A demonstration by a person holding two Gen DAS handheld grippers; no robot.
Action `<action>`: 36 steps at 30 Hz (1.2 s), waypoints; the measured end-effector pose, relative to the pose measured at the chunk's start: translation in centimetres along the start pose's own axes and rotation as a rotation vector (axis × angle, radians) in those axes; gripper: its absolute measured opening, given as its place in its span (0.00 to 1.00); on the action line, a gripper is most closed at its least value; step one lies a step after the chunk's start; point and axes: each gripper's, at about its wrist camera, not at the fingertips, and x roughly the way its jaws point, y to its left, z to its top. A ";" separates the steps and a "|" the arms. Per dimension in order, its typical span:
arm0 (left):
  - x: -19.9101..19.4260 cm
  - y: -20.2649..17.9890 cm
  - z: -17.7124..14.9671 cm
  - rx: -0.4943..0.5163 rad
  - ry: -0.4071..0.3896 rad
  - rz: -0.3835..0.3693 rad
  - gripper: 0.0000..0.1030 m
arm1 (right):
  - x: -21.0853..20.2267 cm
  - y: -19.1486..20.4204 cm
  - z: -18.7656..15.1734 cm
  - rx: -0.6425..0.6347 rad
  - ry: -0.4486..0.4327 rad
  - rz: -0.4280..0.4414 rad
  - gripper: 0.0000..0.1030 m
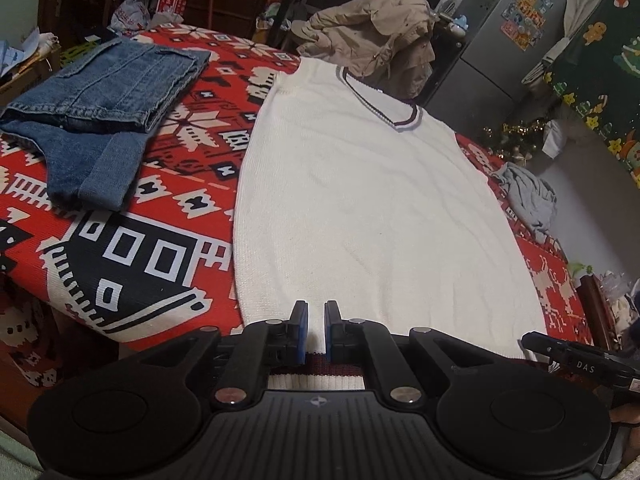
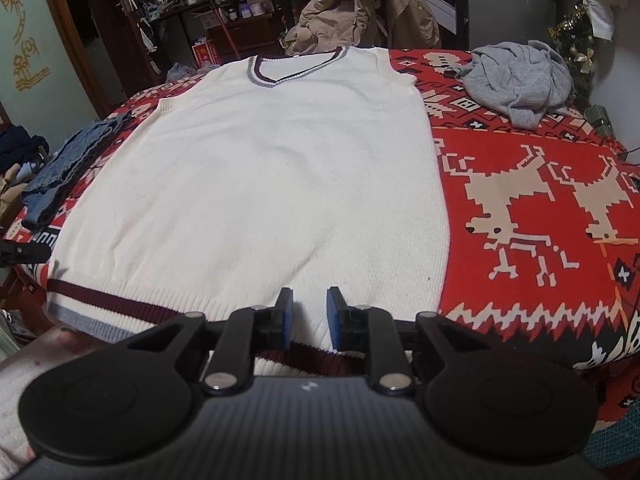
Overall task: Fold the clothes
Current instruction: 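Open both grippers and move them back toward the V-neck collar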
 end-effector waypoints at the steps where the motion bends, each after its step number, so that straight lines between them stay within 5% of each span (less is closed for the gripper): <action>1: -0.2 -0.2 -0.1 -0.002 -0.007 -0.003 0.07 | -0.1 -0.1 0.1 0.006 -0.004 0.003 0.19; 14: -2.0 -3.4 0.0 0.043 -0.084 -0.047 0.07 | -4.6 -0.6 0.0 0.038 -0.122 0.042 0.20; 18: -1.9 -3.2 0.6 0.042 -0.098 -0.063 0.16 | -5.7 -0.3 -0.1 0.036 -0.147 0.024 0.20; 36: -0.5 -0.3 3.7 -0.011 -0.111 -0.093 0.16 | -6.1 1.6 2.3 0.039 -0.157 -0.027 0.30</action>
